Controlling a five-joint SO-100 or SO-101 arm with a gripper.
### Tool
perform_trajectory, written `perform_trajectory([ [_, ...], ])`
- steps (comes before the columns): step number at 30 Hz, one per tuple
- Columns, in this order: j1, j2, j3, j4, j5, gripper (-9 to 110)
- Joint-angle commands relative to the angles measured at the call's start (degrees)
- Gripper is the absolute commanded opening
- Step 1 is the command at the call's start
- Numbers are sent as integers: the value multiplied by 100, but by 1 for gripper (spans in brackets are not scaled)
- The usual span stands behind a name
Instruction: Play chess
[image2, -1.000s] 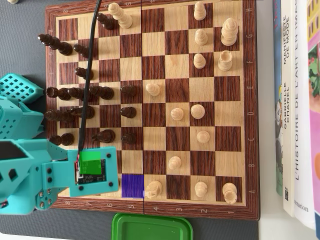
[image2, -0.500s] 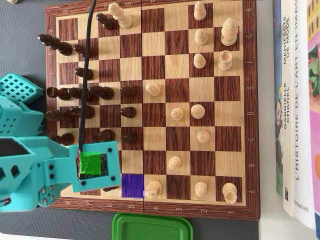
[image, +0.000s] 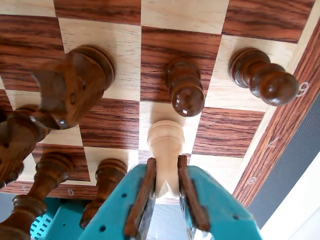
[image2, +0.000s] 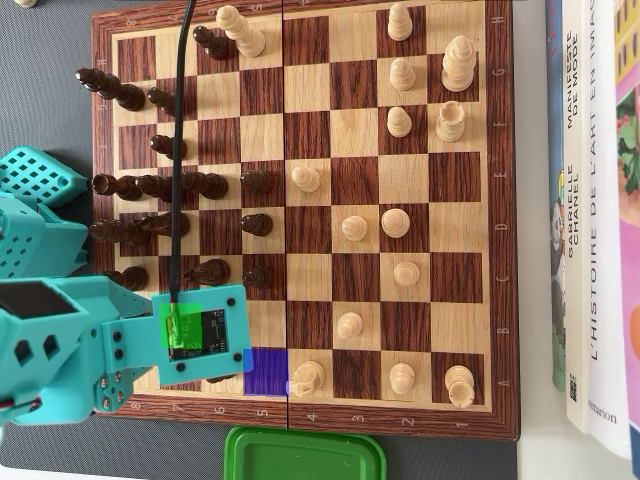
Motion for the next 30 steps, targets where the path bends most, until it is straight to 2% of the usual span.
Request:
perform_trajectory([
  [1,-18,0,-44,-53,-9,1],
  [30,-114,-9,105,-246,-18,2],
])
